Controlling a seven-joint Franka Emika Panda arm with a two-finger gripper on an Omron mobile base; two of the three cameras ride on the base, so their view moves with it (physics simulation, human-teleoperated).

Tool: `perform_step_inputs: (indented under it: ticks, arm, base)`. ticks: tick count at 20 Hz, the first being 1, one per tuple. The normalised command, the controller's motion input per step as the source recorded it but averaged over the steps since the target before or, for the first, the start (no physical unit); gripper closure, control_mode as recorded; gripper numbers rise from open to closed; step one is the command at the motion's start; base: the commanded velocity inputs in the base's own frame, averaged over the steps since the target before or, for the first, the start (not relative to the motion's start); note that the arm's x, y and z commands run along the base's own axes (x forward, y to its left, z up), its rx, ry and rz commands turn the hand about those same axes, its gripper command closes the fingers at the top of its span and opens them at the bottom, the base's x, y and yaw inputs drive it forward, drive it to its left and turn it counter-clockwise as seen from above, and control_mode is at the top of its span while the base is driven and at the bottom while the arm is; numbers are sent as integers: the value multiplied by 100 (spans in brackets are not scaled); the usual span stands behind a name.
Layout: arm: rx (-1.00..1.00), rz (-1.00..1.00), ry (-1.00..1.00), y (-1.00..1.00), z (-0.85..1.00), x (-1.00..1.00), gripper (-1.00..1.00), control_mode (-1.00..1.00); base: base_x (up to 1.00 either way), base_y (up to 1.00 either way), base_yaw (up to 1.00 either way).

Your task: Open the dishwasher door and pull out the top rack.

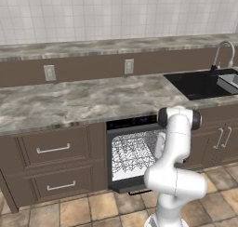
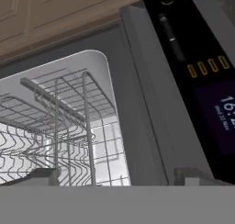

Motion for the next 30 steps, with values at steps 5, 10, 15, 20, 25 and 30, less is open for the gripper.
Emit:
perform_step_inputs:
  ticks: [5,10,15,20,25,30]
  arm:
    - [0,0,8,0,-32,36,-100,-100]
    - [0,-2,2,0,-28,23,-100,-100]
    - [0,-5,0,0,-11,24,-100,-100]
    - [2,-5,0,-3,-15,30,-100,-100]
    - [1,-4,0,-2,-1,22,-100,-100]
    - [3,-2,0,-6,-11,22,-100,-100]
  base:
    - [0,0,0]
    - [0,0,0]
    - [0,0,0]
    - [0,0,0]
    - [0,0,0]
    - [0,0,0]
